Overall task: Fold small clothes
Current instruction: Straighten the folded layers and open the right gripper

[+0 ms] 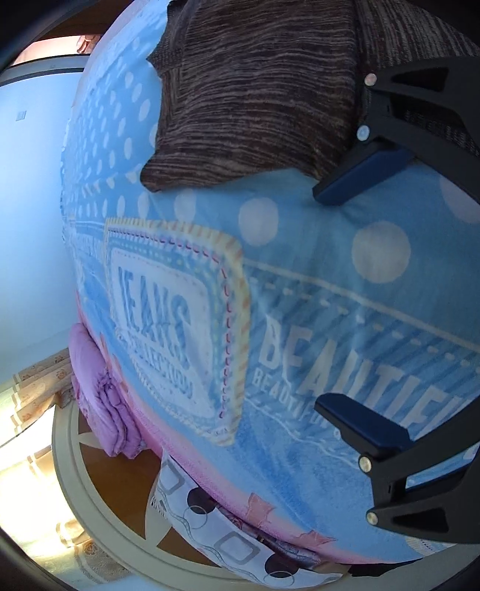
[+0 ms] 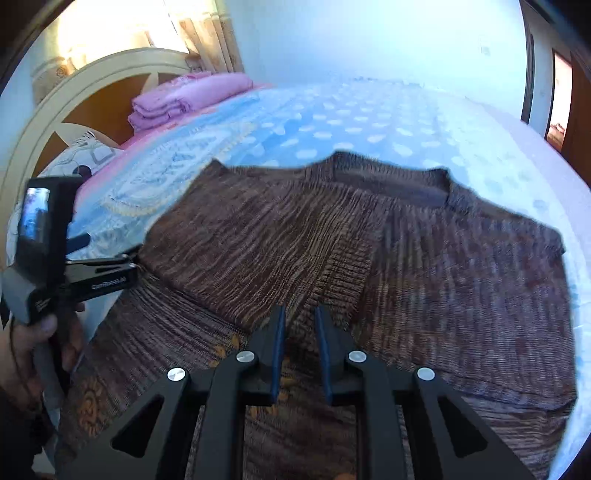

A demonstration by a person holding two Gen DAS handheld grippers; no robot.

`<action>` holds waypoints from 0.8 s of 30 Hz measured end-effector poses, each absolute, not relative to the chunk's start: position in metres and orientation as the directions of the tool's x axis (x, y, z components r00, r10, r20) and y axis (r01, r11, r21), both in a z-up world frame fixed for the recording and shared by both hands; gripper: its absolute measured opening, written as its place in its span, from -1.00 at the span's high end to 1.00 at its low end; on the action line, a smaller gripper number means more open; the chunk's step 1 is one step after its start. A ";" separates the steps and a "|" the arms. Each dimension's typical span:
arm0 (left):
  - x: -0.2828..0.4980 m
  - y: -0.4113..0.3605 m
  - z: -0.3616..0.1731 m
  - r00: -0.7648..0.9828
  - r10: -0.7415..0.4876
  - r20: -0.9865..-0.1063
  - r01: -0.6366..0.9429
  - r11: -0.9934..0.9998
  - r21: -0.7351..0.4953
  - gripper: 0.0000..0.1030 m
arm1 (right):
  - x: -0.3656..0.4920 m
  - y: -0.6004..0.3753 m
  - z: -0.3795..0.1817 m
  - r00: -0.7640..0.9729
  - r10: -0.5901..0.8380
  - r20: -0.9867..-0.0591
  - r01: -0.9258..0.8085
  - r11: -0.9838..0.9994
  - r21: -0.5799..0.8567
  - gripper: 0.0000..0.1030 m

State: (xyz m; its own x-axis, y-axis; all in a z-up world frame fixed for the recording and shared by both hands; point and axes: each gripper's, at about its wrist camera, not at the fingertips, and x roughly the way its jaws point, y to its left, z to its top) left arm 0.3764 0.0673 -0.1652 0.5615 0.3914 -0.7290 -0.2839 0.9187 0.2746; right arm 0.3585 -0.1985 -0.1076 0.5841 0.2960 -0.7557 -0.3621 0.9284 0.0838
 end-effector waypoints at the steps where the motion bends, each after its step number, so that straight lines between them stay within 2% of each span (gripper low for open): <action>1: 0.376 0.066 -0.166 0.564 0.396 -0.725 -0.285 0.917 0.279 -1.00 | 0.357 -0.203 -0.105 0.596 0.291 -0.748 -0.352 0.932 0.082 0.67; 4: 0.376 0.065 -0.167 0.565 0.401 -0.721 -0.286 0.915 0.285 -1.00 | 0.366 -0.214 -0.119 0.561 0.253 -0.788 -0.320 0.944 0.076 0.61; 7: 0.375 0.064 -0.166 0.566 0.384 -0.730 -0.283 0.922 0.266 -1.00 | 0.373 -0.228 -0.119 0.523 0.332 -0.785 -0.315 0.931 0.184 0.59; 9: 0.367 0.069 -0.164 0.569 0.331 -0.753 -0.272 0.939 0.208 -1.00 | 0.371 -0.235 -0.112 0.539 0.331 -0.774 -0.286 0.937 0.202 0.58; 13: 0.344 0.071 -0.163 0.576 0.288 -0.765 -0.259 0.952 0.163 -1.00 | 0.350 -0.254 -0.099 0.610 0.280 -0.741 -0.253 0.955 0.153 0.57; 15: 0.339 0.068 -0.164 0.580 0.286 -0.762 -0.251 0.953 0.167 -1.00 | 0.343 -0.265 -0.099 0.640 0.210 -0.739 -0.226 0.971 0.080 0.56; 17: 0.340 0.065 -0.165 0.579 0.297 -0.759 -0.247 0.952 0.184 -1.00 | 0.343 -0.279 -0.106 0.653 0.130 -0.746 -0.180 0.984 0.013 0.41; 18: 0.341 0.064 -0.165 0.576 0.301 -0.760 -0.244 0.951 0.192 -1.00 | 0.347 -0.288 -0.114 0.636 0.100 -0.765 -0.152 0.988 0.002 0.23; 21: 0.341 0.061 -0.165 0.577 0.318 -0.752 -0.241 0.946 0.215 -1.00 | 0.351 -0.305 -0.118 0.624 0.170 -0.762 -0.156 0.983 0.092 0.20; 23: 0.339 0.061 -0.162 0.580 0.321 -0.749 -0.240 0.946 0.219 -1.00 | 0.353 -0.301 -0.120 0.613 0.173 -0.771 -0.183 0.980 0.074 -0.02; 24: 0.338 0.061 -0.161 0.579 0.320 -0.750 -0.242 0.946 0.217 -1.00 | 0.353 -0.298 -0.121 0.607 0.187 -0.772 -0.205 0.976 0.075 -0.29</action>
